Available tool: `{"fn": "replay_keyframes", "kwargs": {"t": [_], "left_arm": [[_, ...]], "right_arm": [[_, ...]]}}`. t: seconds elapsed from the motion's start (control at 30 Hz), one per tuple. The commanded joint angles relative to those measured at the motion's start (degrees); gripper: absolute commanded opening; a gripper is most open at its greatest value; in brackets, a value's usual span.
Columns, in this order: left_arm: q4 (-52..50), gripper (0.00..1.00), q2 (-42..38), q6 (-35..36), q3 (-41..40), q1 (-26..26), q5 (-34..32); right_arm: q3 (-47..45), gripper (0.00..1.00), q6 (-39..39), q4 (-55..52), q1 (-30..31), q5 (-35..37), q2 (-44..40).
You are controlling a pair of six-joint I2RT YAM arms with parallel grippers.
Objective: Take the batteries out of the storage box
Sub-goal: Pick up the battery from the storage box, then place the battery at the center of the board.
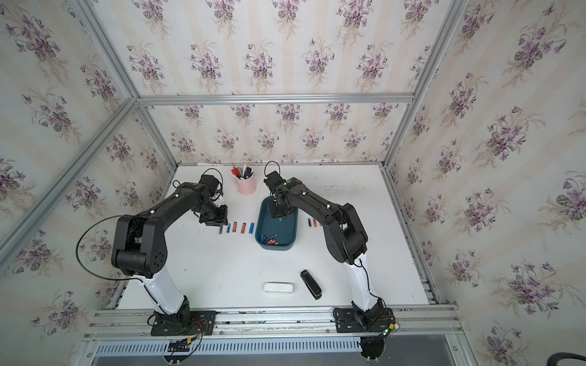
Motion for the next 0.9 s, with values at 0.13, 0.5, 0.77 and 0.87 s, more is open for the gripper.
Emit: {"fn": "replay_keyframes", "kwargs": {"t": [0.13, 0.5, 0.77, 0.87], "left_arm": [[-0.8, 0.36, 0.2, -0.1, 0.6, -0.1, 0.2], [-1.0, 0.36, 0.6, 0.1, 1.4, -0.1, 0.1], [-1.1, 0.36, 1.0, 0.1, 1.9, 0.0, 0.2], [-1.2, 0.35, 1.0, 0.2, 1.9, -0.1, 0.1]], "right_arm": [[-0.7, 0.12, -2.3, -2.7, -4.4, 2.1, -4.0], [-11.3, 0.12, -5.8, -0.3, -17.8, 3.6, -11.3], [-19.5, 0.12, -7.7, 3.6, -26.0, 4.8, -12.8], [-21.2, 0.12, -8.4, 4.8, -28.2, 5.2, -12.1]]}}
